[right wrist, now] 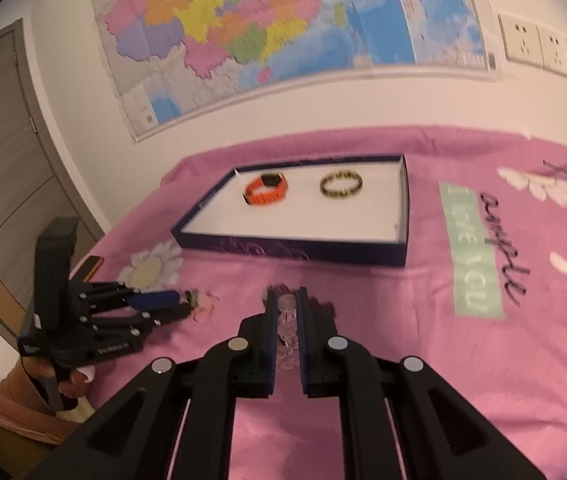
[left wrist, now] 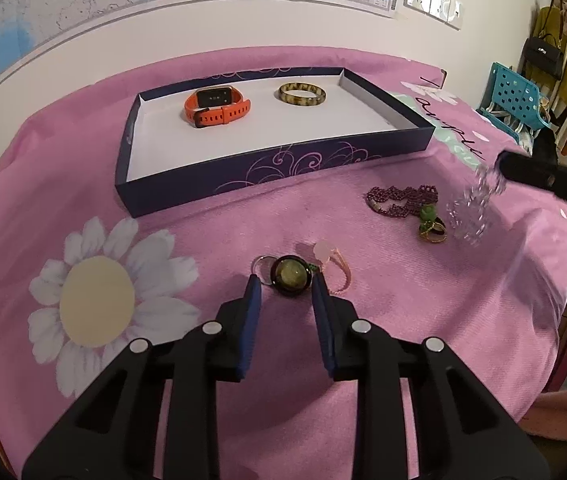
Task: Organize jewelry
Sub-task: 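Grasp and lift the black ring with the left gripper while the right holds the beads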
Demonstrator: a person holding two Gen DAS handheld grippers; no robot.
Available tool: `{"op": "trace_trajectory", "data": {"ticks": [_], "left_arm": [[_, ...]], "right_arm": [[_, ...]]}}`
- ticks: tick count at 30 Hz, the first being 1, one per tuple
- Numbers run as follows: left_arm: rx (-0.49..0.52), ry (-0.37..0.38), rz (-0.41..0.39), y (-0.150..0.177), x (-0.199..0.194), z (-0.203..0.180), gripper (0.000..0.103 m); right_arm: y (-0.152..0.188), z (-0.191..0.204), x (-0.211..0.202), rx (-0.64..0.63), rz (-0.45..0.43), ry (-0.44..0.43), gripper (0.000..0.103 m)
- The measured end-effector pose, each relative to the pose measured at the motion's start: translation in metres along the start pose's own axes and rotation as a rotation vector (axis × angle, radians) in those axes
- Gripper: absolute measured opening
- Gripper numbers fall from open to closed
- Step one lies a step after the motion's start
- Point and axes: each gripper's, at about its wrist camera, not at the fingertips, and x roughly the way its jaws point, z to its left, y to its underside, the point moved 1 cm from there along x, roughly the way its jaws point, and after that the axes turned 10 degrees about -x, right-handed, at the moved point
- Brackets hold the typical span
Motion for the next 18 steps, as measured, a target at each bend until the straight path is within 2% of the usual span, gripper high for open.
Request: {"op": "trace_trajectory", "data": {"ticks": [10, 18], "left_arm": [[-0.01, 0.023, 0.012, -0.005, 0.005, -0.001, 0.022], [-0.056, 0.066, -0.001, 0.003, -0.014, 0.015, 0.022]], "right_arm": [[0.015, -0.007, 0.014, 0.031, 0.037, 0.014, 0.008], [0.016, -0.01, 0.015, 0.039, 0.031, 0.004, 0.008]]}}
